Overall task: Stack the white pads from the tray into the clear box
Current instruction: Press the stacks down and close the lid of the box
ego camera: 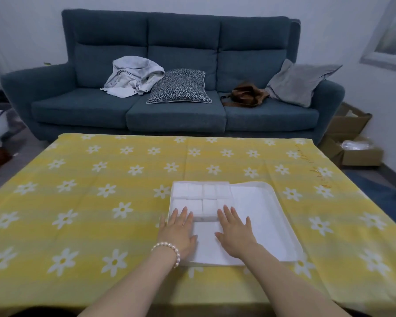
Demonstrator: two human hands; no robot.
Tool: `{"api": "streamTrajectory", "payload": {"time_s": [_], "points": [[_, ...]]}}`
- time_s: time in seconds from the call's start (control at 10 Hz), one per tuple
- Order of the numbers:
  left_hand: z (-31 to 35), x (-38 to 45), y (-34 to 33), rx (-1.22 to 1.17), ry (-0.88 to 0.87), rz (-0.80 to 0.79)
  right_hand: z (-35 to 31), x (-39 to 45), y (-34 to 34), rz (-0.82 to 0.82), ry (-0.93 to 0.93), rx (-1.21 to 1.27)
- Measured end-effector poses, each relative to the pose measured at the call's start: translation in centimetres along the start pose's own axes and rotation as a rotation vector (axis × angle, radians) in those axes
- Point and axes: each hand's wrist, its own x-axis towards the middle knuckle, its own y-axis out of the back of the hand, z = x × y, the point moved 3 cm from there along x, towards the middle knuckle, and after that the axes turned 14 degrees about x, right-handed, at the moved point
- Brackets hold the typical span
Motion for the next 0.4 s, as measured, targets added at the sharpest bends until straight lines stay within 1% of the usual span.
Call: {"api": "streamTrajectory", "payload": {"time_s": [0.2, 0.3, 0.4], "points": [[-0.7, 0.4, 1.2, -0.02, -0.037, -0.133, -0.6, 0.0, 1.3, -0.112, -0.042, -0.038], [-0.6, 0.2, 1.8, 0.019, -0.025, -0.168, -0.8, -0.1, 2.4, -0.136, -0.056, -0.062], [-0.4, -0.2, 2.1, 0.05, -0.018, -0.105, -0.8, -0.5, 3.2, -0.095, -0.062, -0.004]]}}
